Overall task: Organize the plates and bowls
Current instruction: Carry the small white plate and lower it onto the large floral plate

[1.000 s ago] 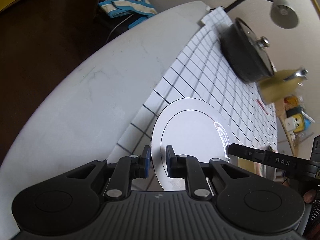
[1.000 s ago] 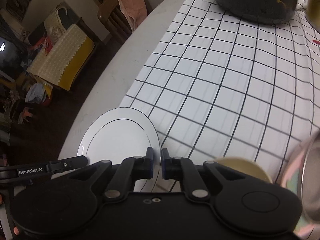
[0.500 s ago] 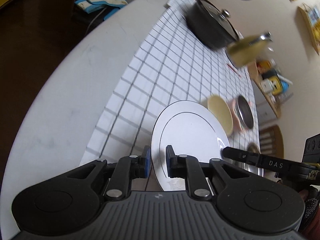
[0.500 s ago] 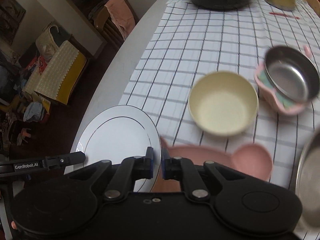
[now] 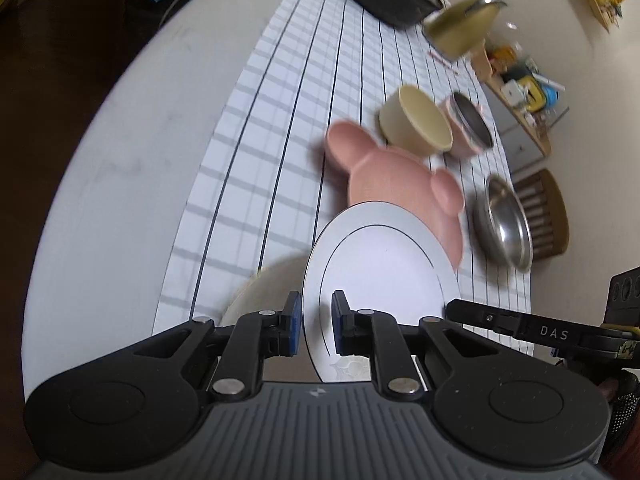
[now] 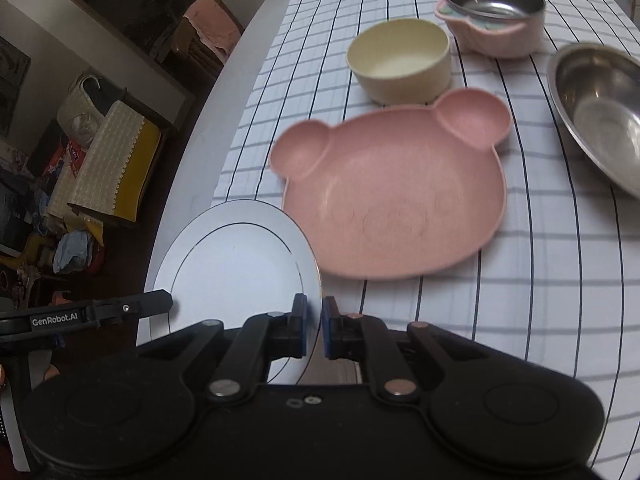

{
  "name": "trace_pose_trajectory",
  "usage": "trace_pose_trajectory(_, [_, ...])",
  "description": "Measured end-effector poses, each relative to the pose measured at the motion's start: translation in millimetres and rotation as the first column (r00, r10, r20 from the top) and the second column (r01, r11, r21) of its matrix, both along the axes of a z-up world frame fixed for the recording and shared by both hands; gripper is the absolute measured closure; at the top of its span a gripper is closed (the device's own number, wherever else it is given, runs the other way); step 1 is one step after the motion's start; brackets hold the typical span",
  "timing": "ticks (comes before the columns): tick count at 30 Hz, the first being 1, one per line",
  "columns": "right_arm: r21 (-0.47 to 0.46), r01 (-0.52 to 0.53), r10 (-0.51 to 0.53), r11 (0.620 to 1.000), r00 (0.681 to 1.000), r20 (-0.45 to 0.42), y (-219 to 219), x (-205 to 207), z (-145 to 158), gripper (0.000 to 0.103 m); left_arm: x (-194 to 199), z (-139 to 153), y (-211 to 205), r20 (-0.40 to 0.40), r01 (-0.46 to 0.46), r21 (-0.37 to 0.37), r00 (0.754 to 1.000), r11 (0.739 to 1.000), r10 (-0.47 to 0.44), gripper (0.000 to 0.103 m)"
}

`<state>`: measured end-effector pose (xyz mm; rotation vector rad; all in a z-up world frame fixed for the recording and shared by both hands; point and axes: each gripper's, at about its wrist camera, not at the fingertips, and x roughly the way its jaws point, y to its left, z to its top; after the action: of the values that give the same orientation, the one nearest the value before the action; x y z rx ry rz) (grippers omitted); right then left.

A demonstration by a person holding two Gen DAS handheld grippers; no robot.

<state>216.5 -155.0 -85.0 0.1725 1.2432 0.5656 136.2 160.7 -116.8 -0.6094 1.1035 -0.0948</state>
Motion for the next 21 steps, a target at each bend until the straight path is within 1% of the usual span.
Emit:
trace_pose_trajectory(4, [-0.005, 0.021, -0.021, 1.0, 1.0, -0.022, -4, -23, -13, 0.095, -19, -15, -2, -0.033, 0.009, 0.0, 0.999, 1.0, -0.009, 0.088])
trace_pose_trajectory(9, [-0.015, 0.022, -0.022, 1.0, 0.999, -0.043, -3, -46, -27, 0.095, -35, -32, -4, -0.064, 0.021, 0.007, 0.998, 1.0, -0.021, 0.088])
trace_pose_trajectory(15, [-0.043, 0.025, -0.027, 0.999, 0.999, -0.035, -2, -59, -38, 0.095, -37, -43, -12, -0.075, 0.057, 0.058, 0.996, 0.997, -0.052, 0.088])
trace_pose_trajectory(21, [-0.056, 0.034, -0.036, 0.998, 0.999, -0.027, -2, -63, -44, 0.095, -35, -51, -12, -0.088, 0.064, 0.065, 0.994, 0.996, -0.058, 0.088])
